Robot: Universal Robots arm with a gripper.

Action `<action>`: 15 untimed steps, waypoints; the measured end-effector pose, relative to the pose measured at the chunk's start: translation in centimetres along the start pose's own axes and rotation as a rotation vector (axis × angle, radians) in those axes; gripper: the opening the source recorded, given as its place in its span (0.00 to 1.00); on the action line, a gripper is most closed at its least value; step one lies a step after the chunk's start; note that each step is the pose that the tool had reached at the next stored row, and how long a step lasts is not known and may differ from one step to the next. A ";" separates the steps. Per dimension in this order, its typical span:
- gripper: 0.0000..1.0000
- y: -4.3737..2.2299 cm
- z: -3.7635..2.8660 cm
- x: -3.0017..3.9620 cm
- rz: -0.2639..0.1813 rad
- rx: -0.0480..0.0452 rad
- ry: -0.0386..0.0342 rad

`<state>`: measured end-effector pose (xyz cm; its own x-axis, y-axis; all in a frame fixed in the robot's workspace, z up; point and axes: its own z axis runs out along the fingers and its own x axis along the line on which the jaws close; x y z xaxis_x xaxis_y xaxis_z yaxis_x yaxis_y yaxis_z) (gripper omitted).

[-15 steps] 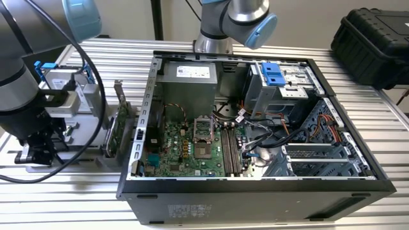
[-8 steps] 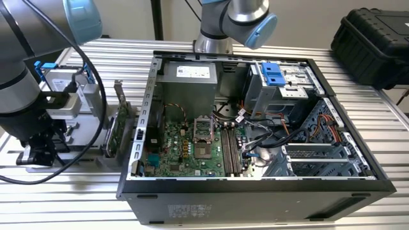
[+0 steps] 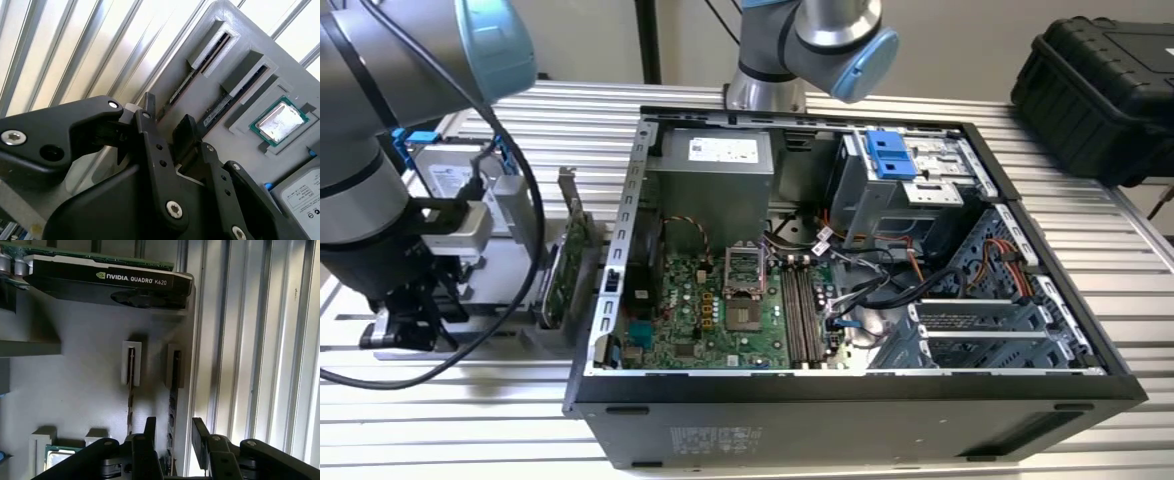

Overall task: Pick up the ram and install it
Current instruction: 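Pick up the ram and move it above insertion slot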

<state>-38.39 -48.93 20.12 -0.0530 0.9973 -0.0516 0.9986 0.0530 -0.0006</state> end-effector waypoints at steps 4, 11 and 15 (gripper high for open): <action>1.00 0.00 0.27 0.01 0.000 0.0000 -0.0001; 1.00 0.00 0.75 0.03 0.000 0.0001 -0.0009; 1.00 0.00 0.78 0.04 0.000 0.0001 -0.0011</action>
<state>-38.39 -48.93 19.34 -0.0530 0.9972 -0.0527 0.9986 0.0530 -0.0007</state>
